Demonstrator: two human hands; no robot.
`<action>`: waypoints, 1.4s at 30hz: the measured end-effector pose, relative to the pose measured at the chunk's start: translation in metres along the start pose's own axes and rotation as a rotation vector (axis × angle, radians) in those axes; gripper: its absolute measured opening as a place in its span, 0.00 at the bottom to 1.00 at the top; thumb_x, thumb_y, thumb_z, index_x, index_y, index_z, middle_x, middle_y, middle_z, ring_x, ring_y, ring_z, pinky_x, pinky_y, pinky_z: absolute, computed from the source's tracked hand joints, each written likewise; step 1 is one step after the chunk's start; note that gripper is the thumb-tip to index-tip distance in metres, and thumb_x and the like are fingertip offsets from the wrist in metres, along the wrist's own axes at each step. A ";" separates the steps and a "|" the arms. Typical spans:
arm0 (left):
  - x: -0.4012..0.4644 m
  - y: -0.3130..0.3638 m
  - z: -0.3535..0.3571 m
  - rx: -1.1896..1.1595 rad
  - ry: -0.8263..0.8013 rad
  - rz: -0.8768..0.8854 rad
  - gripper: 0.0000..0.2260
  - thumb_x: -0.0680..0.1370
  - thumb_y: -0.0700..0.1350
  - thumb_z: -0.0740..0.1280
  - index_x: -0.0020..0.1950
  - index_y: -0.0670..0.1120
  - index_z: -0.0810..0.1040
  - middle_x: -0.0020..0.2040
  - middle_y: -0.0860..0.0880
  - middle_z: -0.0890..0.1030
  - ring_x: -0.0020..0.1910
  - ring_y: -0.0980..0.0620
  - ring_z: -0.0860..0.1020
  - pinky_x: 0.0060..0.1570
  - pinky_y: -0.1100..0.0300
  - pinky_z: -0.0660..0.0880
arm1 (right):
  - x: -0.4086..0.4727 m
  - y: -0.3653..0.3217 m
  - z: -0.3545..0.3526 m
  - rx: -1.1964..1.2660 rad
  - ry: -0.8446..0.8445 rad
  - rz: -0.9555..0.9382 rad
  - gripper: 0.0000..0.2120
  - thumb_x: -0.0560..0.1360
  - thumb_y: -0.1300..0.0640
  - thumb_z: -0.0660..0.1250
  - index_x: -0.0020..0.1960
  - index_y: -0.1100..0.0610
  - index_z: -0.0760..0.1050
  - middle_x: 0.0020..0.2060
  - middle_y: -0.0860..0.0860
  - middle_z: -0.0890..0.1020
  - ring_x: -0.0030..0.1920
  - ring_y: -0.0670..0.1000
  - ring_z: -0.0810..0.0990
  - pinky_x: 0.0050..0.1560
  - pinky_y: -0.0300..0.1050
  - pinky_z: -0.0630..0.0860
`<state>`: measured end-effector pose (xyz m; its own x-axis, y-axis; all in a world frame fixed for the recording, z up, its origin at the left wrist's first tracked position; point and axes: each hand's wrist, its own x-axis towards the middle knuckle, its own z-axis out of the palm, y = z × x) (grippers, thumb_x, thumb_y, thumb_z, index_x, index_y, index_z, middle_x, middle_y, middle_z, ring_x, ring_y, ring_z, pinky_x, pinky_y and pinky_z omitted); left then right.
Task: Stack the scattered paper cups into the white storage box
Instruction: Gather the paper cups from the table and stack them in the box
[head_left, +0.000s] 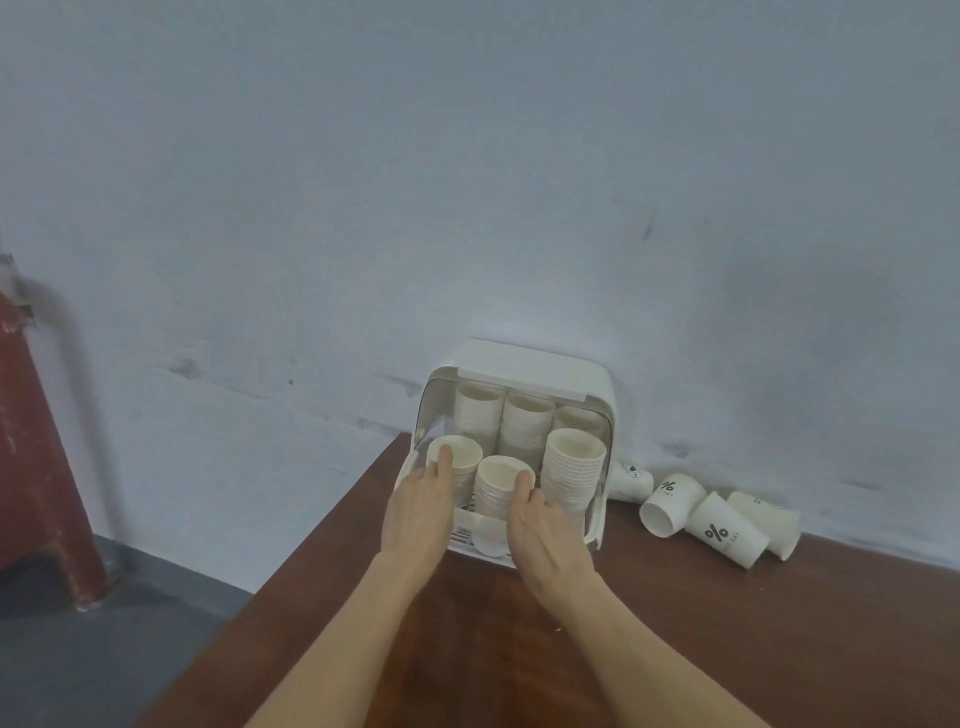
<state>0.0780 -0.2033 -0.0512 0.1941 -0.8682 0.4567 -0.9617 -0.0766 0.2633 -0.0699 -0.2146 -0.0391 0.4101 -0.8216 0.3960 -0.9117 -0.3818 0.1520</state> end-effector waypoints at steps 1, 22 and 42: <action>0.000 0.001 0.000 -0.007 0.004 -0.003 0.24 0.76 0.34 0.56 0.73 0.43 0.59 0.61 0.46 0.75 0.52 0.44 0.77 0.40 0.54 0.73 | 0.000 0.002 0.003 0.016 -0.001 -0.022 0.22 0.76 0.66 0.59 0.69 0.68 0.62 0.49 0.60 0.80 0.45 0.57 0.82 0.36 0.45 0.71; -0.048 0.148 0.003 -0.628 0.030 -0.001 0.22 0.79 0.41 0.60 0.73 0.49 0.63 0.58 0.46 0.77 0.55 0.44 0.76 0.52 0.49 0.73 | -0.064 0.114 -0.013 0.459 -0.097 0.272 0.25 0.77 0.60 0.54 0.73 0.54 0.55 0.58 0.56 0.77 0.53 0.61 0.78 0.48 0.53 0.73; 0.028 0.263 0.076 -0.742 -0.062 0.085 0.21 0.79 0.41 0.59 0.72 0.49 0.64 0.47 0.45 0.76 0.52 0.44 0.74 0.51 0.49 0.70 | -0.071 0.253 0.047 0.575 0.021 0.844 0.21 0.78 0.59 0.52 0.71 0.54 0.61 0.61 0.57 0.77 0.58 0.62 0.75 0.52 0.53 0.70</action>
<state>-0.1841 -0.2851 -0.0334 0.0928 -0.8841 0.4581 -0.5853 0.3237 0.7434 -0.3289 -0.2729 -0.0709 -0.3662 -0.9110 0.1895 -0.7502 0.1686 -0.6393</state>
